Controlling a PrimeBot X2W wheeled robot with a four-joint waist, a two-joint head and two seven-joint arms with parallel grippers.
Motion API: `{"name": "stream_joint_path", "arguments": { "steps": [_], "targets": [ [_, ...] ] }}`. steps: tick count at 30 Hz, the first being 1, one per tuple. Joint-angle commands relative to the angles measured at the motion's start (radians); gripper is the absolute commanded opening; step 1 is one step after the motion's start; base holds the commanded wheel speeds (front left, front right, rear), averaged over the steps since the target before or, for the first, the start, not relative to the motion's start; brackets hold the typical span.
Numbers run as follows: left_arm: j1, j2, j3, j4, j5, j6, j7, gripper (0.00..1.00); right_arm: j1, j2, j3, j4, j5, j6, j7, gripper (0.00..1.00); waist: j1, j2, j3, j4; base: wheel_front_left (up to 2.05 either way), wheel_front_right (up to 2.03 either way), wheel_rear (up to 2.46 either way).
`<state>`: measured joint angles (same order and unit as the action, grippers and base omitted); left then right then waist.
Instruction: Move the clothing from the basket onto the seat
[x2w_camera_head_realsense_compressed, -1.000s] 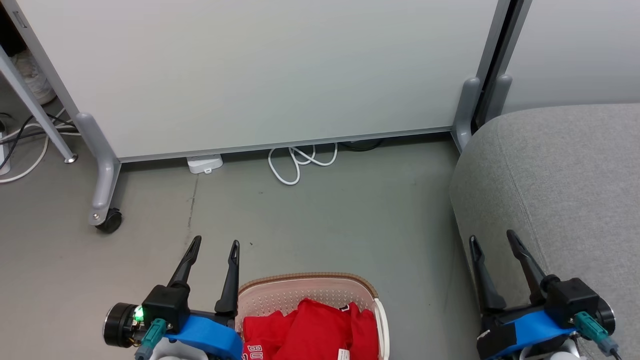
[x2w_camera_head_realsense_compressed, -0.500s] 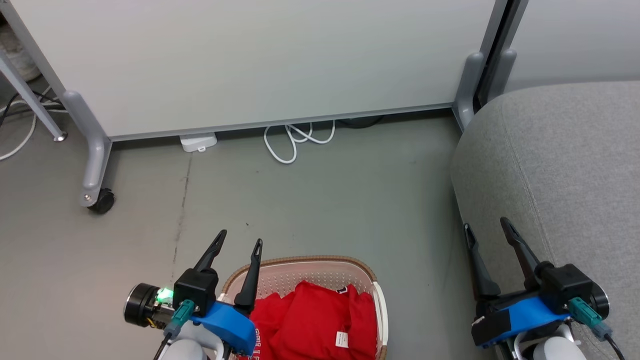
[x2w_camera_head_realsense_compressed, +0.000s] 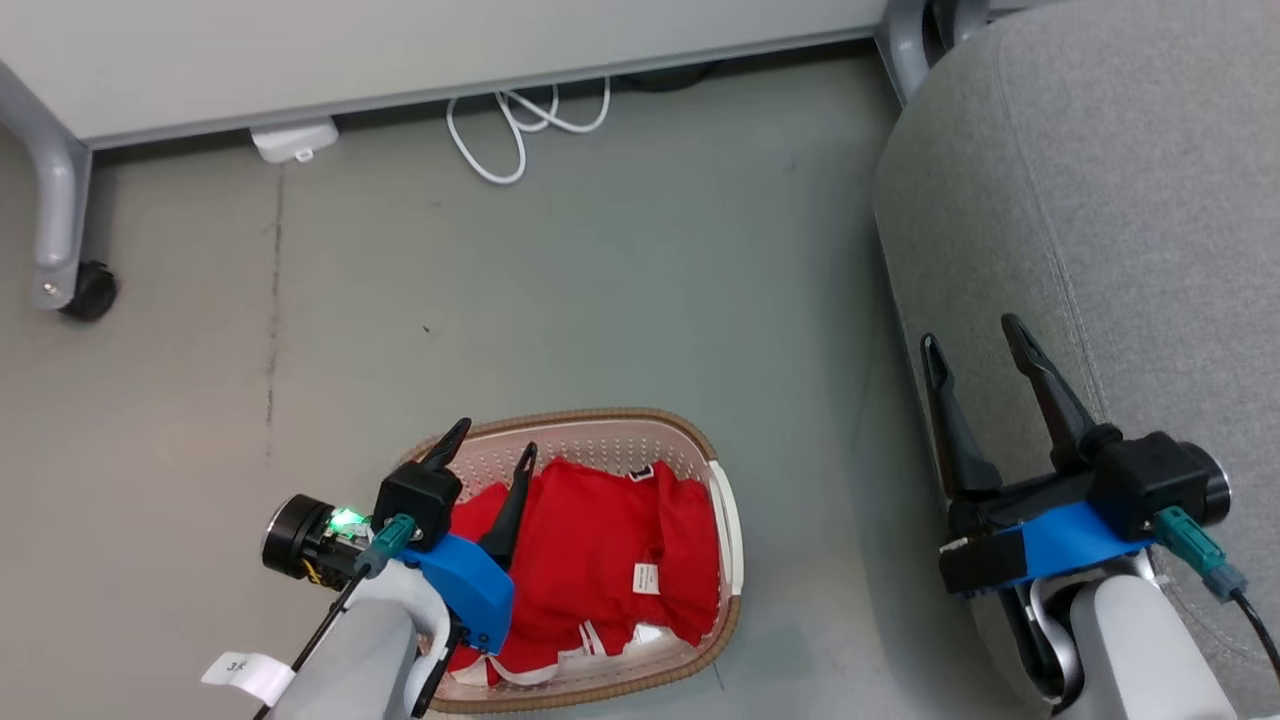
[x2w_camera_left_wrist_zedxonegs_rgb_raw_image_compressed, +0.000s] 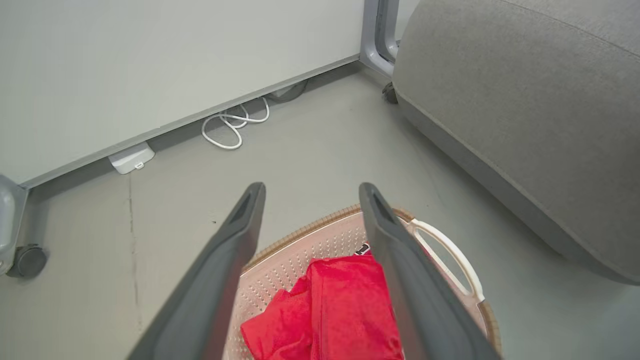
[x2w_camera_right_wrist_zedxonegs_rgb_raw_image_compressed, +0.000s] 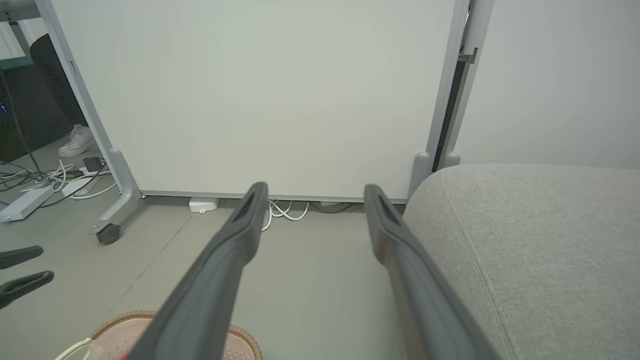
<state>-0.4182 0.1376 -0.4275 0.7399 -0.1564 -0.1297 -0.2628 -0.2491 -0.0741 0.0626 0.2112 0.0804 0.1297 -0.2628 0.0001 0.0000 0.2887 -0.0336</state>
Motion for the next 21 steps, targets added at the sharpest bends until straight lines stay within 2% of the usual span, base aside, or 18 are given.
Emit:
{"name": "stream_joint_path", "arguments": {
  "steps": [1, 13, 21],
  "targets": [
    [-0.039, 0.004, -0.018, 0.028, -0.019, 0.000, -0.003, 1.00, -0.028, -0.008, 0.002, -0.013, 0.001, 0.002, -0.003, 1.00, -0.0001, 0.0000, 0.078, -0.036, 0.00, 0.00, 0.00],
    [-0.261, -0.013, -0.225, 0.339, -0.125, 0.000, -0.001, 1.00, -0.142, -0.031, 0.025, -0.074, 0.002, 0.002, -0.003, 1.00, -0.0001, 0.0000, 0.319, -0.067, 0.00, 0.00, 0.00],
    [-0.349, -0.025, -0.309, 0.470, -0.212, 0.000, 0.082, 1.00, -0.197, -0.054, 0.044, -0.099, 0.000, 0.001, -0.003, 1.00, -0.0001, 0.0000, 0.422, -0.075, 0.00, 0.00, 0.00]
  ]
}}
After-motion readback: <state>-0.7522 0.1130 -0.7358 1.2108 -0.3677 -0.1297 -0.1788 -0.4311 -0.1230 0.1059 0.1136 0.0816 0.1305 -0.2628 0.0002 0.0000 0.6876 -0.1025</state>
